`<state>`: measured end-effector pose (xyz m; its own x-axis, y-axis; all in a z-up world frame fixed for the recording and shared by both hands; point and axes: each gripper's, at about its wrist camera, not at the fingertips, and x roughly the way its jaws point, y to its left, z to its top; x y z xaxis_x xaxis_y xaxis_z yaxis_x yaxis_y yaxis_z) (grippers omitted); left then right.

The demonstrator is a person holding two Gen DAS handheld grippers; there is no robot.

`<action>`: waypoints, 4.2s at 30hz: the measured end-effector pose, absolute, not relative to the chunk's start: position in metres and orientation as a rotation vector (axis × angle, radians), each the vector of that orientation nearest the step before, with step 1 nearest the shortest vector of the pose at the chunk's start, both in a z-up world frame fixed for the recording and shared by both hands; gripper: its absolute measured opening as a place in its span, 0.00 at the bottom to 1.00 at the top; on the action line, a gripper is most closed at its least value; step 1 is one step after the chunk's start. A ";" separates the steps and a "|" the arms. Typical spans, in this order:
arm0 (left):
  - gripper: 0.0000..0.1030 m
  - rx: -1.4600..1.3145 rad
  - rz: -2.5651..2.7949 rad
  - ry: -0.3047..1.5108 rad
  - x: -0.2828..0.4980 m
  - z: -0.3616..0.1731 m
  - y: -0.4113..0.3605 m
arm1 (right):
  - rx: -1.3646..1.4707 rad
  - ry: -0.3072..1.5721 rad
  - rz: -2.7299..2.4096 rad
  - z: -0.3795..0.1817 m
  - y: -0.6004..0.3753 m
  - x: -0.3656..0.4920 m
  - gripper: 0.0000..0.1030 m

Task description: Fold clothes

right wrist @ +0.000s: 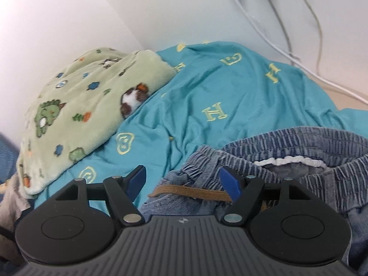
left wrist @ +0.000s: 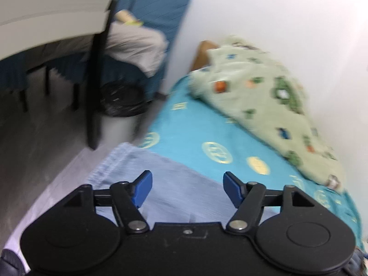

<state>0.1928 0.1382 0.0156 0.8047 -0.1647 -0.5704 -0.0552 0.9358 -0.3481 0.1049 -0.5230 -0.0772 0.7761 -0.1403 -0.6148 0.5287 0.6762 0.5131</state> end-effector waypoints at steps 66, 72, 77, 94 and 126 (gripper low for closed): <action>0.72 -0.381 -0.212 0.791 0.159 -0.058 0.014 | 0.702 0.418 -0.543 -0.127 -0.625 0.203 0.26; 0.72 -0.401 -0.187 0.773 0.153 -0.048 0.026 | 0.707 0.432 -0.545 -0.106 -0.606 0.170 0.67; 0.72 -0.309 -0.156 0.791 0.130 -0.022 0.046 | 0.593 0.484 -0.518 -0.069 -0.565 0.122 0.70; 0.82 -0.848 0.201 0.925 0.062 -0.007 0.253 | 0.719 0.550 -0.253 -0.028 -0.470 0.020 0.75; 0.01 -1.290 0.127 0.788 0.019 -0.020 0.342 | 0.776 0.654 -0.427 -0.049 -0.485 0.016 0.75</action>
